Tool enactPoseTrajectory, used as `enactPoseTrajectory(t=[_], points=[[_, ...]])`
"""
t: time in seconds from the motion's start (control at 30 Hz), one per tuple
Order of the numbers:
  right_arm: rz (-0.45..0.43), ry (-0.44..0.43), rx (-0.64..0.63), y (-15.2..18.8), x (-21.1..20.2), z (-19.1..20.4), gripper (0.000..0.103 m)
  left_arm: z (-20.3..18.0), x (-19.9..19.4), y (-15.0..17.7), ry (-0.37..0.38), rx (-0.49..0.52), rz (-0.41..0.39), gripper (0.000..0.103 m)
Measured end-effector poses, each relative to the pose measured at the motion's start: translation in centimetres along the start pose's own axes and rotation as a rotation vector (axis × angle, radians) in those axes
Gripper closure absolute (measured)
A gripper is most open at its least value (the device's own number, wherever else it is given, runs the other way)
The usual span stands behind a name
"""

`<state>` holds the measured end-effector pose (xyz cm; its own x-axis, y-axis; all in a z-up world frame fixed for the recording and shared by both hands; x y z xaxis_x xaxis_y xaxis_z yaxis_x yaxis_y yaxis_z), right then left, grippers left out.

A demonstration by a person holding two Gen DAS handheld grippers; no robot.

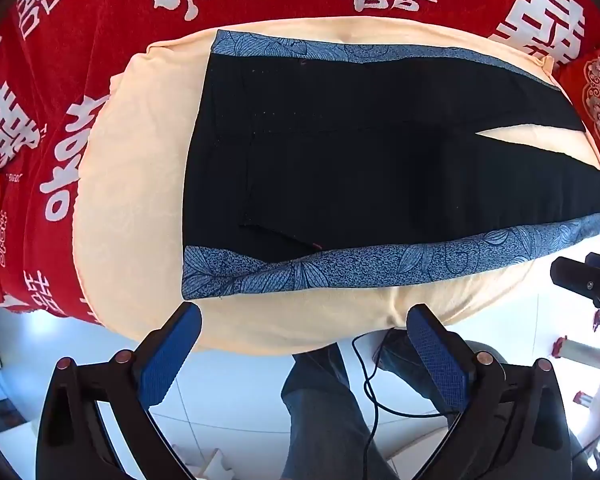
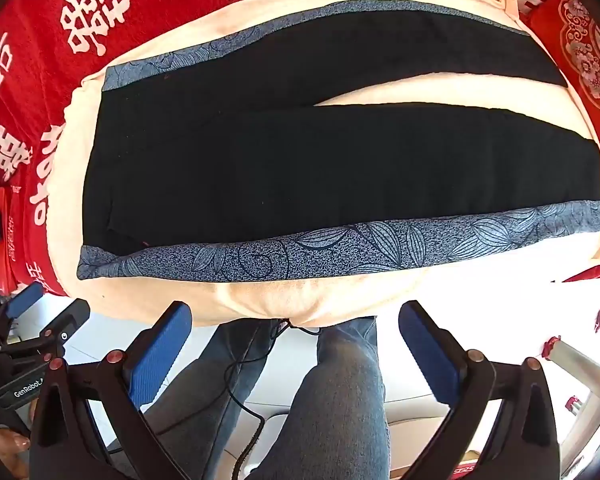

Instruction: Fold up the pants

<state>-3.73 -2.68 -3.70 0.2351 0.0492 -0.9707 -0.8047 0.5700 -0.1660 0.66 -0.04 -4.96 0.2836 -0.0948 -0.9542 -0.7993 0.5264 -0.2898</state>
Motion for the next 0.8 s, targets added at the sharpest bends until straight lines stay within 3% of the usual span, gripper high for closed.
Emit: enactPoseTrajectory(t=[0.33,0.67,0.8], points=[[-0.034,-0.035,-0.081,-1.3,-1.4,0.1,0.000,-1.5,-1.9,-0.3,0.037,-0.023,0.028,0.000],[-0.020,-0.029,-0.167,-1.4,-3.3,-2.2,0.000,-2.9,-4.1,-0.3,-0.001,-0.172,0.028,0.000],[-0.048,-0.013,-0.203,-1.7,-4.5,-3.1,0.000,-4.4,-4.9,0.1,-0.013,-0.161,0.025,0.000]])
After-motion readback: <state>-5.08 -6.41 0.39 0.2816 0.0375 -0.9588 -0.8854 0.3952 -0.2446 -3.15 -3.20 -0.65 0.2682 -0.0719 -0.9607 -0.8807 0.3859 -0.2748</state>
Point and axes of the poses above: each gripper's, at about its wrist camera, not at the fingertips, and x roughly the way its jaws point, z to its left, y to its underside, the point moved 5 cm from there along x, roughly the way its jaws point, and after that the axes turned 10 degrees about -z, right-handed, at the moved point
